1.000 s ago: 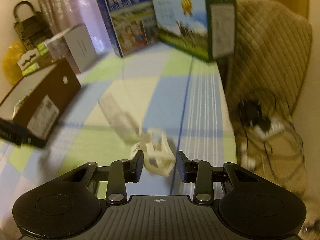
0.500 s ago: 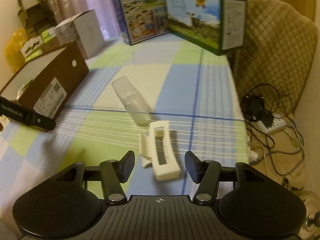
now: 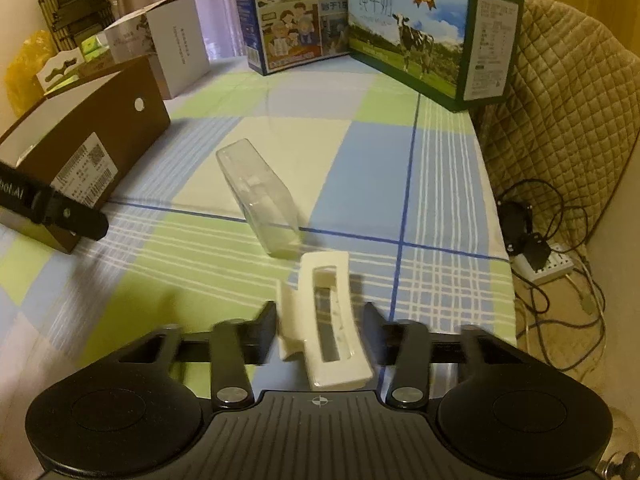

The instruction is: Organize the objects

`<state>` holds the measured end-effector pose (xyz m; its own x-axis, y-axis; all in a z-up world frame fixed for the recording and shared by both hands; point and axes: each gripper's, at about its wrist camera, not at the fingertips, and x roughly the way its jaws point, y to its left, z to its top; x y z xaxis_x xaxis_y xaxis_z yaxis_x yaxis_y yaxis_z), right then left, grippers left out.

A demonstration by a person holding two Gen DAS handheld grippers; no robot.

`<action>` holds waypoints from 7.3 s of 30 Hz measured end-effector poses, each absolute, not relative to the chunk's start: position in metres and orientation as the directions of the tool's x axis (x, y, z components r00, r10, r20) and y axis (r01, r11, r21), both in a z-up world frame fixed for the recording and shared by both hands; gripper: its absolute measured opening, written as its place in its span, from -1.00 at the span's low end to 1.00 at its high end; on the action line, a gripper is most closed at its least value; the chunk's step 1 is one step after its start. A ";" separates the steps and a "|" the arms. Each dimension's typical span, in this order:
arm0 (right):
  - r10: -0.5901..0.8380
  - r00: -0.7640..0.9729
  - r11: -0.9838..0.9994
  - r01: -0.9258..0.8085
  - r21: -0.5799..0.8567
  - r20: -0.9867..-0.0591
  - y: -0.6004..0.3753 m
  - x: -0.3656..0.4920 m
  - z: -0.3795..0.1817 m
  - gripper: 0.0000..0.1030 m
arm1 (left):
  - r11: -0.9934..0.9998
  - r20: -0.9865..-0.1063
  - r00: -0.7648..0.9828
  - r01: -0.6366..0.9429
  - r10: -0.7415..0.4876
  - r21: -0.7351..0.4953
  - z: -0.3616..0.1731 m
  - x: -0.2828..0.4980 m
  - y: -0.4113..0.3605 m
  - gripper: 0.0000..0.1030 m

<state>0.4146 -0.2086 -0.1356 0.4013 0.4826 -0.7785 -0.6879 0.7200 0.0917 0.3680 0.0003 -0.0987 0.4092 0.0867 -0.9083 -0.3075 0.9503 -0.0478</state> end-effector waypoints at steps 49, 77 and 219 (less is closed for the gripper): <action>0.480 0.432 0.781 -0.607 0.147 -0.763 -0.218 0.416 -0.134 -0.28 | 0.964 -0.920 0.391 -0.248 0.006 -0.099 -0.143 0.391 -0.021 -0.49; 0.623 0.102 0.391 -0.899 0.197 -0.776 -0.086 0.268 -0.141 -0.28 | 0.788 -0.945 0.235 -0.614 0.229 0.038 -0.124 0.174 0.114 -0.49; 0.549 0.342 0.704 -0.681 0.202 -0.762 0.063 0.256 -0.038 -0.23 | 0.924 -0.783 0.578 -0.382 0.231 -0.009 -0.014 0.205 0.260 0.96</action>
<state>0.2558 0.0633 -0.0383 0.3423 0.5493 -0.7623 -0.6808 0.7042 0.2017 0.2049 0.2595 -0.0139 0.5777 0.2305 -0.7830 -0.3816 0.9243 -0.0094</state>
